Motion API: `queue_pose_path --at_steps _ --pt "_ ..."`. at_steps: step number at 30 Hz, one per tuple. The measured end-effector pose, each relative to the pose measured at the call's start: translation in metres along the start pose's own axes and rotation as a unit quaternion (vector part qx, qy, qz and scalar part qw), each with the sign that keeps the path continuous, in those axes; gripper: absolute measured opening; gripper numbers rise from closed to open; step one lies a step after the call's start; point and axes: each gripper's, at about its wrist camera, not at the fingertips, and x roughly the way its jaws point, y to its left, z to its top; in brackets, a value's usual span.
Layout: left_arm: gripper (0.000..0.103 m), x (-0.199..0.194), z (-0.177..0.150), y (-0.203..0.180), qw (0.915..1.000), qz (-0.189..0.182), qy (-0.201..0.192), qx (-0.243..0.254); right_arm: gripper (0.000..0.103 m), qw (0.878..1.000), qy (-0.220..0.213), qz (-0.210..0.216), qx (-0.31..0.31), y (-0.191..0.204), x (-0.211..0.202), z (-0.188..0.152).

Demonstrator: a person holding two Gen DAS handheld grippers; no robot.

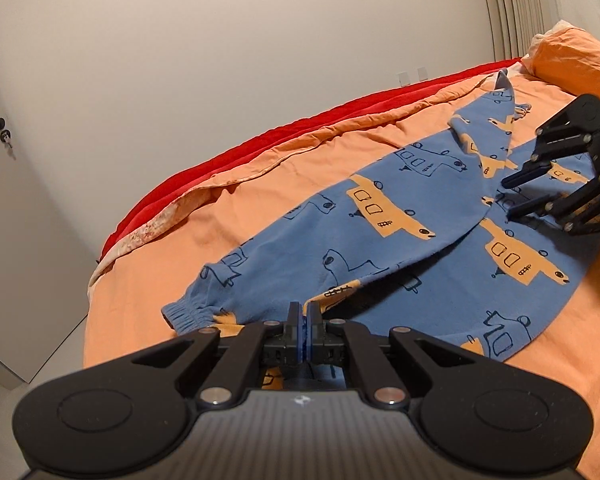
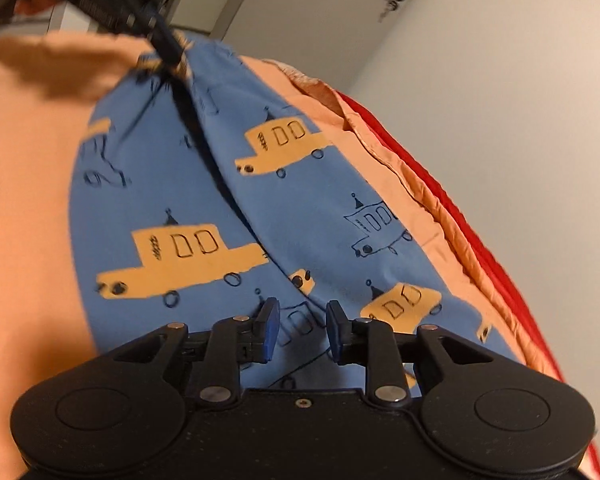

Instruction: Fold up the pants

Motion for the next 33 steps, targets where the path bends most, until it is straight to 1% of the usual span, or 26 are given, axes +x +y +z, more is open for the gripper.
queue_pose_path --at_steps 4,5,6,7,8,12,15,18,21,23,26,29,33 --pt "0.001 -0.001 0.002 0.001 1.0000 -0.001 -0.001 -0.005 0.027 0.999 -0.006 -0.027 -0.036 0.004 0.013 0.001" --pt "0.001 -0.001 0.002 0.002 1.0000 -0.001 -0.001 -0.005 0.023 0.999 -0.008 -0.031 -0.043 0.005 0.015 0.002" --pt "0.001 -0.002 0.003 0.002 1.0000 -0.001 -0.002 -0.005 0.010 0.998 -0.008 -0.035 -0.051 0.007 0.017 0.002" --pt "0.001 -0.002 0.003 0.002 1.0000 -0.001 -0.002 -0.005 0.001 0.998 -0.010 -0.034 -0.058 0.009 0.017 0.001" --pt "0.001 -0.003 0.003 0.002 1.0000 0.000 -0.002 -0.005 0.000 0.998 -0.012 -0.033 -0.061 0.011 0.017 0.001" --pt "0.001 -0.007 0.001 0.002 1.0000 -0.002 -0.002 -0.003 0.000 0.997 -0.024 -0.032 -0.061 0.011 0.004 -0.001" --pt "0.001 -0.012 -0.004 0.002 1.0000 -0.007 0.002 0.001 0.000 0.997 -0.023 -0.021 -0.077 0.014 -0.017 0.000" --pt "0.001 -0.016 -0.013 -0.001 0.9998 -0.015 0.011 0.007 0.000 0.995 -0.016 0.005 -0.100 0.021 -0.042 0.002" --pt "0.001 -0.012 -0.024 -0.006 0.9994 -0.015 0.024 0.018 0.000 0.993 -0.006 0.034 -0.111 0.035 -0.056 0.004" --pt "0.001 -0.010 -0.030 -0.008 0.9993 -0.011 0.028 0.019 0.000 0.993 0.001 0.046 -0.112 0.045 -0.057 0.003" --pt "0.001 -0.008 -0.033 -0.008 0.9995 -0.009 0.030 0.011 0.000 0.993 0.006 0.042 -0.112 0.053 -0.051 0.000" --pt "0.001 -0.010 -0.032 -0.010 0.9995 -0.004 0.024 0.018 0.000 0.995 0.002 0.039 -0.094 0.049 -0.052 0.001" --pt "0.001 -0.021 -0.030 -0.011 0.9993 -0.001 0.013 0.035 0.000 0.995 -0.005 0.046 -0.089 0.045 -0.064 0.003"
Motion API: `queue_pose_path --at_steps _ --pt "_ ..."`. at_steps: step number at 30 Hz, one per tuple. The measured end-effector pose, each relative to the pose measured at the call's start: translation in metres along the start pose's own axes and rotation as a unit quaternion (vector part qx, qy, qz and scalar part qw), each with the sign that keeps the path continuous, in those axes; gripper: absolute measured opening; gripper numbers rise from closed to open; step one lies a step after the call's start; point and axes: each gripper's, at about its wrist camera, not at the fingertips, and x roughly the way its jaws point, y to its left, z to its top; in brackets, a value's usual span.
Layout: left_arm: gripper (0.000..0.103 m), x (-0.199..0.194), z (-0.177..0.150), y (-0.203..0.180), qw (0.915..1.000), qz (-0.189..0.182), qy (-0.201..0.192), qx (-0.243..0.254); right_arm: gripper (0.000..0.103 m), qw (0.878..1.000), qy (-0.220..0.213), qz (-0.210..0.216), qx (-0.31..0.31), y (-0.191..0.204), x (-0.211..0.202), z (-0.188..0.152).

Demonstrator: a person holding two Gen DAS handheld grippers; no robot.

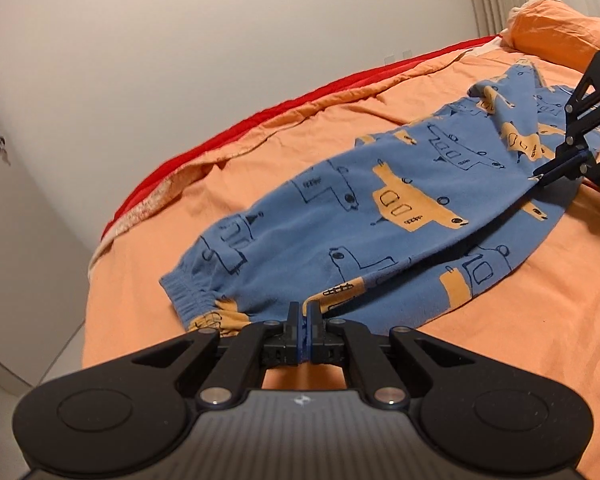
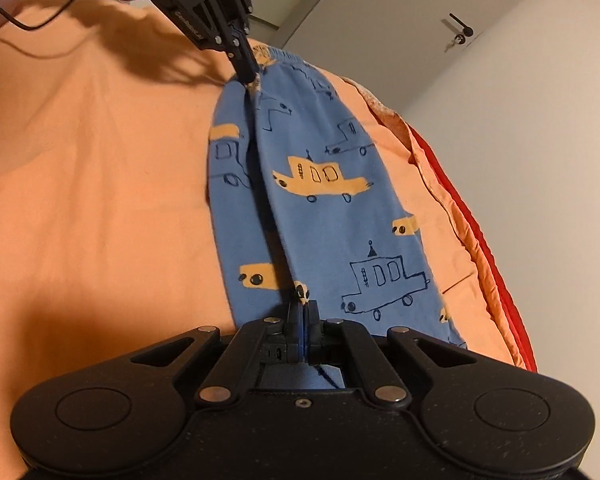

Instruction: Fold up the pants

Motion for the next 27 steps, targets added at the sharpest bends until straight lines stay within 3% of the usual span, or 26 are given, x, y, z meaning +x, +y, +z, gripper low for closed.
queue_pose_path --at_steps 5,16,18,19,20,21,22,24,26,27 --pt "0.001 -0.002 -0.004 -0.001 0.9994 -0.007 0.006 0.033 0.000 1.000 0.001 0.017 -0.002 0.000 -0.013 0.002" --pt "0.003 0.009 -0.009 -0.007 0.9991 -0.010 0.038 0.017 0.000 0.999 0.011 0.033 0.005 0.014 0.001 -0.006" --pt "0.018 0.005 -0.006 -0.007 0.9993 -0.011 0.035 -0.011 0.008 1.000 0.006 0.024 0.013 0.013 0.000 -0.007" --pt "0.043 0.002 -0.003 -0.009 0.9990 -0.013 0.034 -0.026 0.014 1.000 0.001 0.017 0.023 0.011 -0.002 -0.009" --pt "0.072 -0.001 0.000 -0.013 0.9987 -0.012 0.028 -0.040 0.030 0.999 -0.003 0.009 0.036 0.009 -0.006 -0.012" --pt "0.082 -0.005 0.004 -0.018 0.9986 -0.008 0.016 -0.051 0.046 0.999 -0.008 0.001 0.053 0.005 -0.011 -0.017" --pt "0.089 -0.009 0.009 -0.024 0.9983 -0.005 0.001 -0.058 0.054 0.997 -0.012 -0.008 0.074 0.000 -0.017 -0.022" --pt "0.091 -0.011 0.021 -0.040 0.9975 -0.019 -0.018 -0.066 0.079 0.992 -0.011 -0.032 0.124 -0.012 -0.027 -0.037" --pt "0.103 -0.005 0.037 -0.059 0.9961 -0.030 -0.029 -0.077 0.088 0.982 -0.005 -0.059 0.178 -0.025 -0.036 -0.058" --pt "0.103 -0.001 0.045 -0.069 0.9955 -0.033 -0.036 -0.082 0.093 0.976 -0.001 -0.071 0.205 -0.031 -0.042 -0.071"
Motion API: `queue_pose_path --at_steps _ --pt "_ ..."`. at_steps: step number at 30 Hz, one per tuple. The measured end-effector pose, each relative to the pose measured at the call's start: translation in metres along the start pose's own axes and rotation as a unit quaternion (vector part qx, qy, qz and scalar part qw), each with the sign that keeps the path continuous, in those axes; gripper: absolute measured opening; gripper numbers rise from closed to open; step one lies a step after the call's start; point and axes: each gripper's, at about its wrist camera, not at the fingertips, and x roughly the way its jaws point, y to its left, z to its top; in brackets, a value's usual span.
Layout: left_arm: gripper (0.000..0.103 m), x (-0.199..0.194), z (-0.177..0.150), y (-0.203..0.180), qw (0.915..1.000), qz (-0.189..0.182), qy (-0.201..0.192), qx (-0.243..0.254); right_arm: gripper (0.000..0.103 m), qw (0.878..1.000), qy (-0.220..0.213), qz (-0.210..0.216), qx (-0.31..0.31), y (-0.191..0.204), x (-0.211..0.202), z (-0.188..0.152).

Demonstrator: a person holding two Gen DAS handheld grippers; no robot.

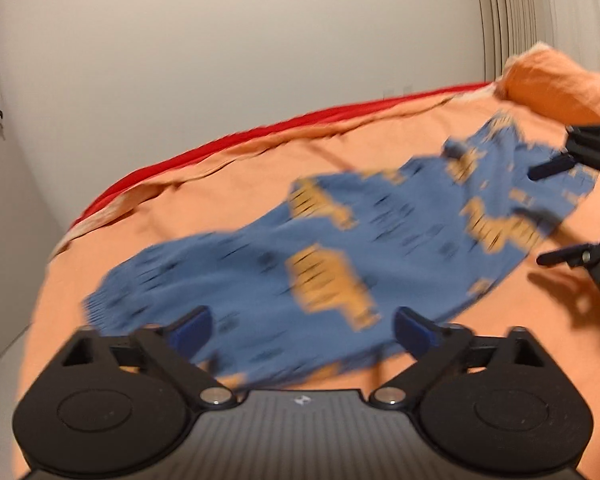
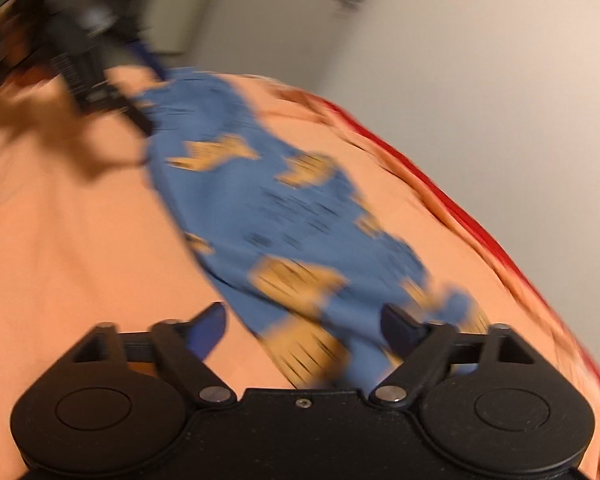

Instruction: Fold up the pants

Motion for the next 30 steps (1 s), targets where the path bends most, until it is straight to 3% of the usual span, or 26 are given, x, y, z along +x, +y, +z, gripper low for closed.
queue_pose_path --at_steps 3,5,8,12,18,23,24,26,29,30 --pt "0.103 0.018 0.020 -0.037 0.9996 -0.017 -0.016 0.013 0.097 0.995 0.016 -0.036 0.089 -0.036 -0.012 -0.030" --pt "0.103 0.029 0.032 -0.067 0.9980 -0.021 -0.030 0.051 0.097 0.986 0.023 -0.041 0.157 -0.062 -0.021 -0.050" --pt "0.101 0.041 0.044 -0.111 0.9901 -0.019 -0.053 0.128 0.098 0.969 0.018 -0.036 0.244 -0.096 -0.035 -0.077" --pt "0.092 0.055 0.056 -0.150 0.9780 -0.058 -0.063 0.190 0.097 0.951 -0.004 -0.035 0.306 -0.136 -0.041 -0.095" --pt "0.059 0.078 0.073 -0.172 0.9758 -0.095 -0.032 0.194 0.075 0.939 -0.004 -0.028 0.343 -0.199 -0.016 -0.105" --pt "0.036 0.097 0.079 -0.172 0.9829 -0.090 0.009 0.160 0.075 0.924 0.011 -0.040 0.380 -0.246 0.006 -0.121" --pt "0.034 0.099 0.080 -0.170 0.9838 -0.092 0.016 0.153 0.075 0.919 0.012 -0.033 0.392 -0.255 0.010 -0.125" --pt "0.023 0.104 0.082 -0.167 0.9849 -0.099 0.028 0.139 0.075 0.909 0.019 -0.007 0.417 -0.272 0.022 -0.133" --pt "0.016 0.107 0.085 -0.165 0.9860 -0.107 0.038 0.123 0.072 0.895 0.013 0.032 0.444 -0.290 0.035 -0.144" --pt "0.014 0.107 0.086 -0.164 0.9863 -0.108 0.039 0.119 0.055 0.891 0.009 0.044 0.451 -0.293 0.037 -0.147"
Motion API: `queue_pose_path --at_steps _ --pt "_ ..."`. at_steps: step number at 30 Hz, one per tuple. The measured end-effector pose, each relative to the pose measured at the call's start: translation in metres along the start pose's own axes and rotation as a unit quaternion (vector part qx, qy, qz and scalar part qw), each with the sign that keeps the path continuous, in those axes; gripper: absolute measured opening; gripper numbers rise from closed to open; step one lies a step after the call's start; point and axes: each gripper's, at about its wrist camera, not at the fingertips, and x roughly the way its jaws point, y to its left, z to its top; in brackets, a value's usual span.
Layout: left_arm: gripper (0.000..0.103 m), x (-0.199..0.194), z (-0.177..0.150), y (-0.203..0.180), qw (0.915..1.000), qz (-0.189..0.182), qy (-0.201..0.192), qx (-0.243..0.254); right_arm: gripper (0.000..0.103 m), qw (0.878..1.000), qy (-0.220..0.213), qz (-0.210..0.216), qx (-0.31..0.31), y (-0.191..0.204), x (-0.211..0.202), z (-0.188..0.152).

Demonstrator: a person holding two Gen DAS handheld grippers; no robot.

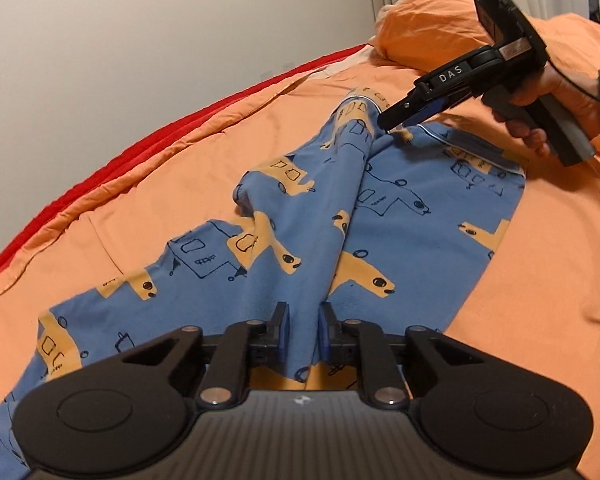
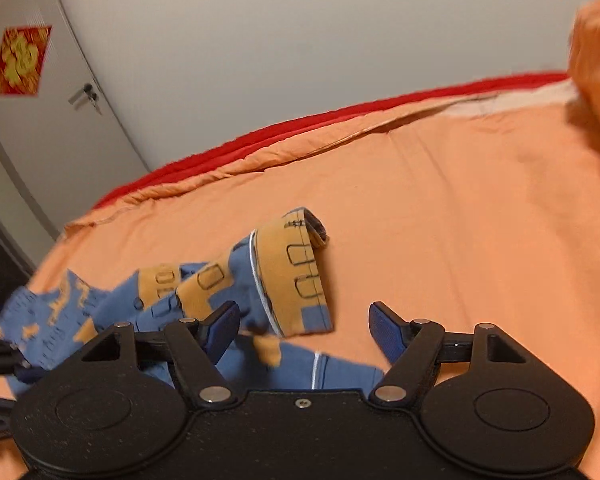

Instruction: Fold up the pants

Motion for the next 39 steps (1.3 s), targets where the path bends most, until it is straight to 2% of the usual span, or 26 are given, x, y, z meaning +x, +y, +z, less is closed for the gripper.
queue_pose_path --at_steps 2,3,8,11,15,16,18,20,21,22,23,26,27,29,32,35,39 --pt "0.009 -0.001 0.002 0.003 1.0000 -0.002 0.000 -0.007 0.022 1.000 0.001 0.008 0.013 -0.005 0.002 0.003" --pt "0.008 -0.002 0.003 0.005 0.9999 -0.004 -0.001 -0.012 0.018 1.000 0.001 0.014 0.019 -0.006 0.001 0.004" --pt "0.006 -0.016 0.008 0.018 0.9989 -0.018 -0.015 -0.041 0.012 1.000 -0.015 0.011 -0.014 0.019 -0.024 0.019" --pt "0.006 -0.028 0.012 0.027 0.9965 -0.056 -0.026 -0.056 0.011 0.999 -0.028 0.010 -0.028 0.036 -0.061 0.033" --pt "0.006 -0.041 0.010 0.028 0.9944 -0.091 -0.033 -0.041 0.009 0.999 -0.021 -0.008 -0.033 0.044 -0.115 0.037" --pt "0.008 -0.042 0.008 0.027 0.9941 -0.097 -0.031 -0.037 0.009 0.999 -0.014 -0.010 -0.027 0.042 -0.123 0.034" --pt "0.015 -0.043 0.001 0.022 0.9937 -0.104 -0.027 -0.031 0.002 1.000 0.000 -0.024 -0.020 0.036 -0.133 0.019" --pt "0.060 -0.043 -0.008 0.017 0.9947 -0.097 -0.024 -0.024 0.002 0.999 0.018 -0.042 -0.008 0.026 -0.132 -0.003" --pt "0.066 -0.046 -0.014 0.015 0.9951 -0.092 -0.028 -0.018 0.008 0.999 0.023 -0.045 0.004 0.019 -0.129 -0.015" --pt "0.068 -0.048 -0.019 0.012 0.9953 -0.090 -0.034 -0.011 0.013 0.998 0.026 -0.050 0.020 0.013 -0.127 -0.028" --pt "0.068 -0.050 -0.023 0.010 0.9957 -0.086 -0.034 -0.002 0.023 0.997 0.026 -0.060 0.036 0.007 -0.126 -0.041" --pt "0.068 -0.056 -0.035 0.003 0.9975 -0.055 -0.034 0.030 0.027 0.996 0.016 -0.067 0.053 0.005 -0.131 -0.076" --pt "0.067 -0.056 -0.039 0.001 0.9978 -0.043 -0.032 0.040 0.035 0.996 0.009 -0.066 0.052 0.009 -0.134 -0.084" --pt "0.059 -0.055 -0.044 0.000 0.9981 -0.027 -0.025 0.050 0.044 0.997 0.000 -0.055 0.049 0.020 -0.137 -0.096" --pt "0.047 -0.053 -0.050 -0.001 0.9981 -0.020 -0.010 0.058 0.044 0.998 -0.001 -0.053 0.035 0.032 -0.133 -0.102" --pt "0.037 -0.050 -0.055 0.000 0.9979 -0.019 0.000 0.062 0.044 0.997 0.002 -0.046 0.064 0.029 -0.125 -0.100" --pt "0.034 -0.053 -0.056 0.001 0.9977 -0.020 0.001 0.065 0.044 0.996 -0.009 -0.025 0.081 0.033 -0.121 -0.095"
